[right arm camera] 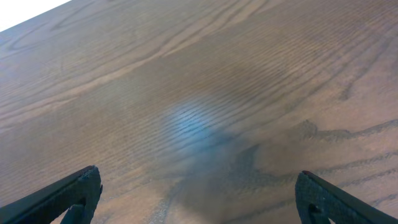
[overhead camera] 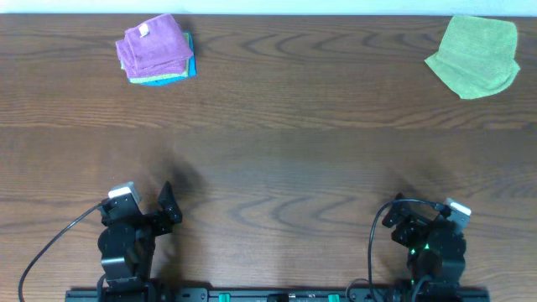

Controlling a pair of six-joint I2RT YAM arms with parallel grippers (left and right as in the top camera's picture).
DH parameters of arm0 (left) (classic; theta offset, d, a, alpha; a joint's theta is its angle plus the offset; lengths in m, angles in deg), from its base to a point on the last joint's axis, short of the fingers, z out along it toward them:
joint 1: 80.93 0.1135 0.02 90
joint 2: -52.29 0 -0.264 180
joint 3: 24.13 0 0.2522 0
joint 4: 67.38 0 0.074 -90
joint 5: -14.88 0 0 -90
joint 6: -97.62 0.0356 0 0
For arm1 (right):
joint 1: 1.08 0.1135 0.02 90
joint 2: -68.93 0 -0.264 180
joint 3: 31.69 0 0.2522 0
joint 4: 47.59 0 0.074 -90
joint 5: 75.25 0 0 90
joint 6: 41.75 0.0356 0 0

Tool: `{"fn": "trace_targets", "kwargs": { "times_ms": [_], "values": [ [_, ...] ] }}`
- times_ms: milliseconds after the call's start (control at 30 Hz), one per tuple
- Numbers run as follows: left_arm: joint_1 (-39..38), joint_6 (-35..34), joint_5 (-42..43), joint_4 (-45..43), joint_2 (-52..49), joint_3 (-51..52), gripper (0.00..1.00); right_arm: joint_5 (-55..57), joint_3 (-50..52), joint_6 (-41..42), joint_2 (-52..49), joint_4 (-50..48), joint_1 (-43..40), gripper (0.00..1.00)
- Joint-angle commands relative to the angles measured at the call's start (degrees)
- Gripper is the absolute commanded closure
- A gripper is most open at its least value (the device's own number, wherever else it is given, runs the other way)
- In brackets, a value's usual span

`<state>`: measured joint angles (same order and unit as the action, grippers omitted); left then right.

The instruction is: Fold the cloth

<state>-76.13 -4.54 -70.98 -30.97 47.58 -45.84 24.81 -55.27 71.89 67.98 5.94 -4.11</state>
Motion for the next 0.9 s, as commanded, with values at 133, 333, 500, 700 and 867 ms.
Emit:
{"fn": "trace_targets", "kwargs": {
  "times_ms": [133, 333, 500, 700, 867],
  "values": [
    [-0.1, 0.0, 0.3, 0.0, 0.5, 1.2, 0.05, 0.0, 0.5, -0.5, 0.6, 0.0, 0.4, 0.01],
    [-0.1, -0.1, 0.3, 0.0, 0.5, 1.2, 0.05, 0.2, 0.5, -0.5, 0.6, -0.4, 0.4, 0.01],
    [-0.1, -0.1, 0.3, 0.0, 0.5, 1.2, 0.05, -0.3, 0.5, -0.5, 0.6, -2.2, 0.4, 0.01],
    [-0.1, -0.1, 0.3, 0.0, 0.5, 1.2, 0.05, -4.5, 0.5, 5.4, 0.6, -14.5, 0.4, 0.01],
    [-0.1, -0.1, 0.3, 0.0, 0.5, 1.2, 0.05, -9.8, 0.5, 6.8, 0.6, -23.1, 0.4, 0.01]
  ]
}}
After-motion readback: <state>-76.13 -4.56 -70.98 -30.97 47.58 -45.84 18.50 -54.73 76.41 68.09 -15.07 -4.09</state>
